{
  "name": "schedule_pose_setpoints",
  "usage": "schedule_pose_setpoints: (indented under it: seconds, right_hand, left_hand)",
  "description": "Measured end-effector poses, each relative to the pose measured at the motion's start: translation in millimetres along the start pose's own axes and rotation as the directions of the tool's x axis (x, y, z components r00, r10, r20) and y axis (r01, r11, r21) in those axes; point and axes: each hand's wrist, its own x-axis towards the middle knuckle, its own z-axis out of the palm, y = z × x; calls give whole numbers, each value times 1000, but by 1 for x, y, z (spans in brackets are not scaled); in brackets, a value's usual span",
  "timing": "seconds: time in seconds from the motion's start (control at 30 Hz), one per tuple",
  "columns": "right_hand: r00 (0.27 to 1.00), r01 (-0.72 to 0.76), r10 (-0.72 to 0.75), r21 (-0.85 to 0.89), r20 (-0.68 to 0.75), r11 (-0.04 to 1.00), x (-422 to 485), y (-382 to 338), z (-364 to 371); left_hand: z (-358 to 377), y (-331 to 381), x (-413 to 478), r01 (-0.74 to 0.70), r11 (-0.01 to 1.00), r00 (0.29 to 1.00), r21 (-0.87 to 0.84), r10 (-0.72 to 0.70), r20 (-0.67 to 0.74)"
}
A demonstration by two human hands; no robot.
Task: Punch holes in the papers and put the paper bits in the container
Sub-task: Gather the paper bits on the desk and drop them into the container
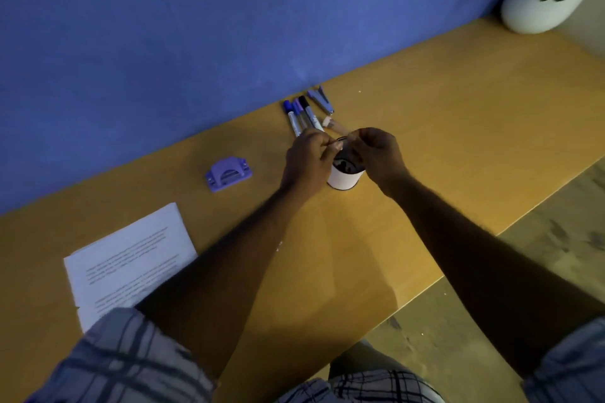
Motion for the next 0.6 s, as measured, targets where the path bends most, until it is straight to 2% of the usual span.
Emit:
schedule_pose_setpoints:
  seconds: [0.07, 0.13, 0.2, 0.33, 0.43, 0.6]
  right_hand:
    - [1000, 21, -19, -181, 8, 983, 15, 2, -10]
    - [995, 90, -66, -395, 74, 914, 26, 3, -19]
    - [984, 161, -97, -514, 150, 842, 34, 2, -27]
    - [945, 271, -76, -630, 320, 728, 42, -2, -34]
    - [942, 287, -75, -667, 327, 688, 45, -4, -37]
    - [947, 250, -26, -683, 320, 686, 47, -7, -36]
  left_hand:
    - [9, 6, 15, -25, 998, 998, 63, 21, 55]
    - [14, 8, 26, -37, 993, 990, 110, 22, 139]
    - [17, 9, 34, -68, 984, 972, 166, 27, 234]
    - [15, 6, 46, -138, 967, 940, 215, 59, 336]
    - [12, 4, 52, -186, 960, 929, 211, 102, 355]
    - [12, 3, 55, -212, 957, 927, 200, 132, 352]
